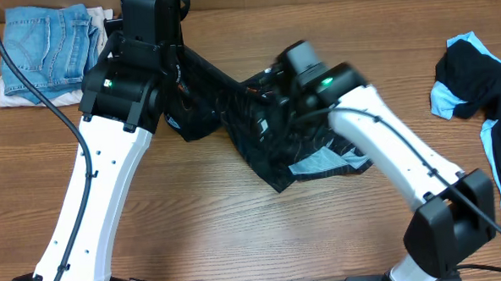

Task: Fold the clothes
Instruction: 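Grasp the jersey's top corners with the left and right grippers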

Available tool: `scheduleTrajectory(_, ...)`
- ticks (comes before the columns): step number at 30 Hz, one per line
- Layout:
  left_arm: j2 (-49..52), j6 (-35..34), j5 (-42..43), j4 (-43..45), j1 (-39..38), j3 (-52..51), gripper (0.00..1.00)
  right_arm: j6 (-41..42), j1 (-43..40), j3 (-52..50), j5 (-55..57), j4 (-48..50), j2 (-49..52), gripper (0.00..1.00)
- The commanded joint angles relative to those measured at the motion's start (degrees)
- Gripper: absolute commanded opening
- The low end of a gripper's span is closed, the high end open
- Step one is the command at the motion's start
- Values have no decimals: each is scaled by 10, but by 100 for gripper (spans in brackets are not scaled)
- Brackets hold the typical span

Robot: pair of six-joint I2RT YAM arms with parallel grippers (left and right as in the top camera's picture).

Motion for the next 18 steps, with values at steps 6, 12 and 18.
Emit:
scheduleTrajectory(6, -3, -17, 0, -5, 2, 14, 4, -62, 72, -25, 53, 123, 4, 99)
scheduleTrajectory(12, -15, -23, 29, -10, 2, 14, 4, -68, 72, -66, 37, 207, 12, 89)
scheduleTrajectory(18, -44, -31, 55, -12, 2, 14, 4, -78, 72, -80, 30, 262, 38, 86)
